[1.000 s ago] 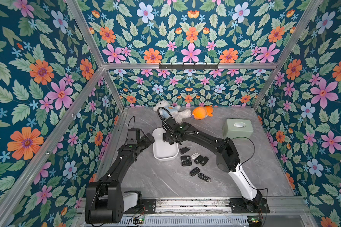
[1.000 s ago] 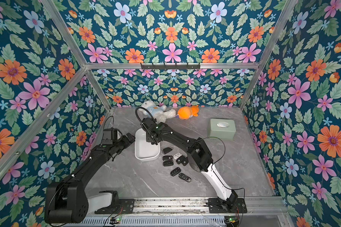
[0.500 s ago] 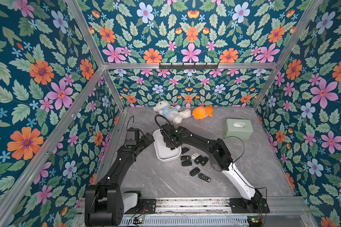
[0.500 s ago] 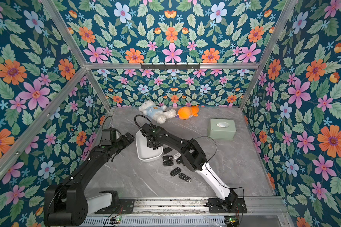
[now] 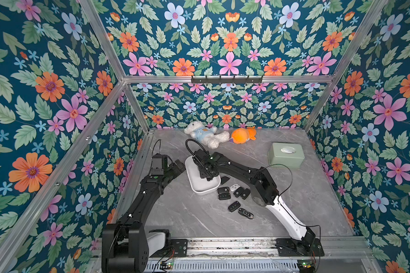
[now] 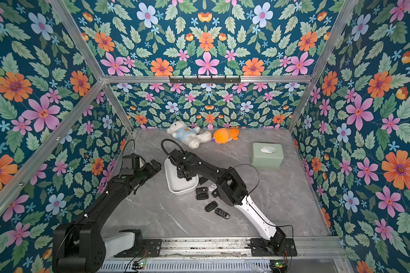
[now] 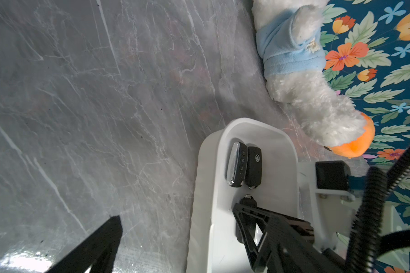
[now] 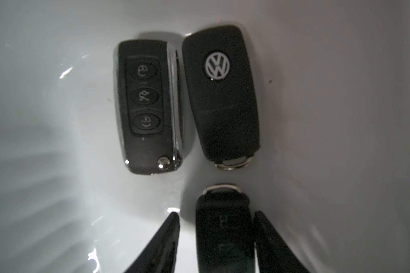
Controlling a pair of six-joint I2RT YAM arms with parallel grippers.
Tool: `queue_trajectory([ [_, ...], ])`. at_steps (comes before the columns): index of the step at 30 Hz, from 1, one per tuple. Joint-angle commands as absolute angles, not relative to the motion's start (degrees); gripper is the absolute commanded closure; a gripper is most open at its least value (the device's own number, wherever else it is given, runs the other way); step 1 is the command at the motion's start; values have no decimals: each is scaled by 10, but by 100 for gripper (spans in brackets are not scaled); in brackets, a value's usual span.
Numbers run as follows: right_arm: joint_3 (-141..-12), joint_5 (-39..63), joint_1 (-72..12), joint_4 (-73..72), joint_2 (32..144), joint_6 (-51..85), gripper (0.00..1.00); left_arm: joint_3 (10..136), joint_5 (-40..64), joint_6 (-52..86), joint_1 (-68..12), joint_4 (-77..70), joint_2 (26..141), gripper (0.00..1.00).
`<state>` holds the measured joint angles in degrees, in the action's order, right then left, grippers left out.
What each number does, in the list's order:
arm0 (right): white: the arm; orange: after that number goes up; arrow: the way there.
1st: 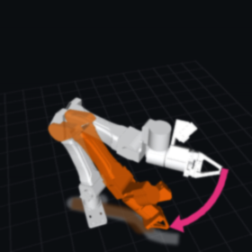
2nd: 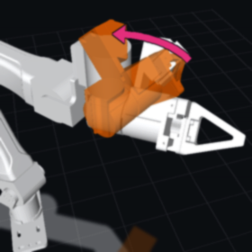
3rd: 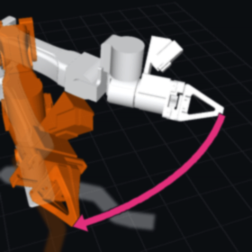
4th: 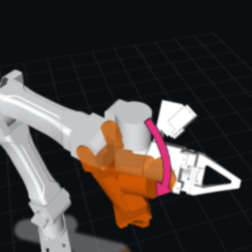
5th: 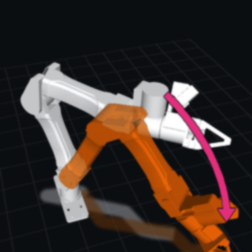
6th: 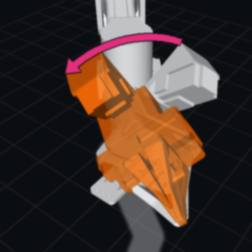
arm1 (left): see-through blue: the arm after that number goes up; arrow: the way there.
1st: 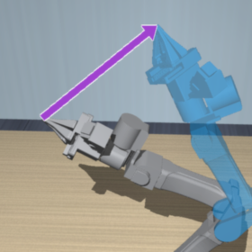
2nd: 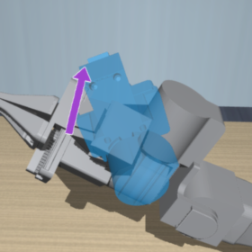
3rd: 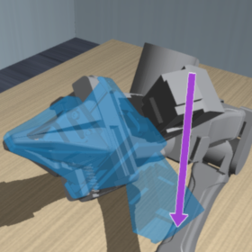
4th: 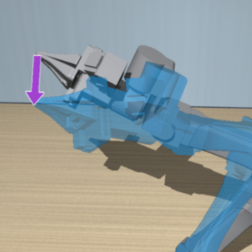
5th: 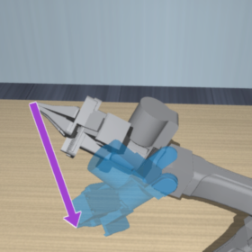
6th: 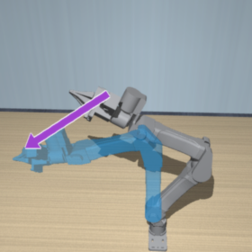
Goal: Place the car key into the storage box
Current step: Place the car key in the storage box, then pick up the car key from the center of the board.
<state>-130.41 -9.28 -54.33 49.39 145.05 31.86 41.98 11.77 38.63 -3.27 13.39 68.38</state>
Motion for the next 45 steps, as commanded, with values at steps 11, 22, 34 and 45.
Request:
queue_trajectory([
  [11, -1304, -84, -529, 432, 1349, 330, 40, 475, 137, 337, -33, 152, 714, 1],
  [22, -1010, -52, -480, 265, 1138, 362, 14, 565, 106, 315, -120, 161, 781, 2],
  [34, -619, 84, -323, 136, 824, 395, 1, 767, 19, 322, -316, 248, 944, 3],
  [45, -461, 185, -199, 174, 659, 334, 1, 953, -4, 280, -419, 364, 1115, 5],
])
